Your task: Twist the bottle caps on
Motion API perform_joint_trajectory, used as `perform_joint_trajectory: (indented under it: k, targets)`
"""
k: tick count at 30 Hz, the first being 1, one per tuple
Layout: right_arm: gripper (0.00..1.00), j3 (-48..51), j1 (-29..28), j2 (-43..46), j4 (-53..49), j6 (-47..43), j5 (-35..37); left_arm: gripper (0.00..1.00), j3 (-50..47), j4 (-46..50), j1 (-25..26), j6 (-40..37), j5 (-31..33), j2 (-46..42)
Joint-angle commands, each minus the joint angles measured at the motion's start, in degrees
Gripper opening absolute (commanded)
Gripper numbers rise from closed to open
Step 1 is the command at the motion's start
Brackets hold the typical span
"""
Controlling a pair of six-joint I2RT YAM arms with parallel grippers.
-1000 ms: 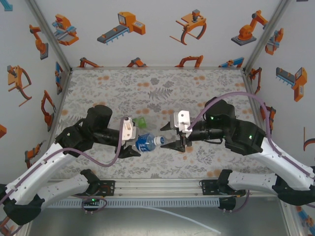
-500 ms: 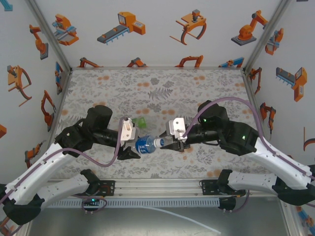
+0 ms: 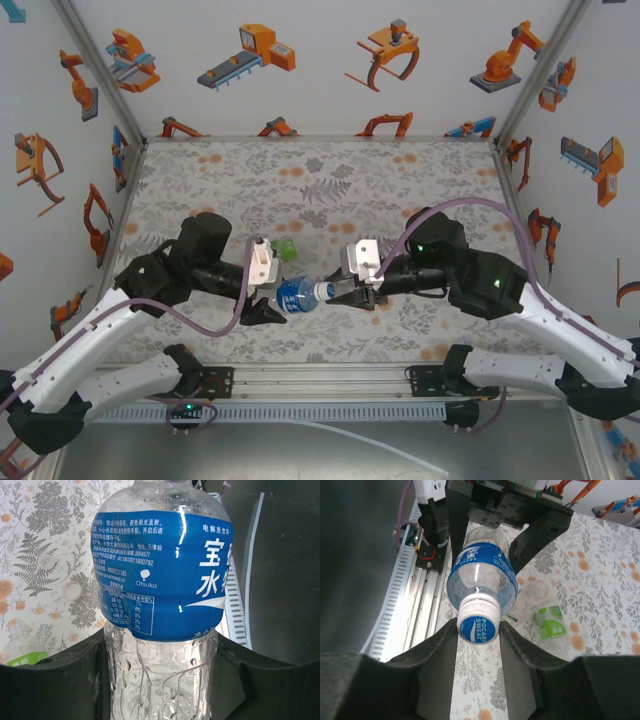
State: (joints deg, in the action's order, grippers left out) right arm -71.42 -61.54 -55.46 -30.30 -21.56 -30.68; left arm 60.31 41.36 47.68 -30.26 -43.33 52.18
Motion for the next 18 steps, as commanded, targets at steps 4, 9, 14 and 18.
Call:
perform_joint_trajectory:
  k: [4, 9, 14, 18]
  targets:
    - [0.44, 2.2, -0.2, 1.6, 6.1, 3.1, 0.2, 0.00, 2.1, -0.1, 0.5, 0.0, -1.7, 0.8]
    - [0.39, 2.6, -0.2, 1.9, 5.2, 2.9, 2.0, 0.00, 2.3, -0.1, 0.6, -0.1, -1.7, 0.8]
    - [0.25, 2.6, -0.2, 1.8, 4.4, 3.4, 1.8, 0.00, 2.2, -0.1, 0.6, -0.4, -1.6, 0.9]
    - [0.02, 3.1, -0.2, 2.2, 5.8, 13.0, 6.2, 0.00, 2.1, -1.5, 0.7, -0.8, -1.0, 1.2]
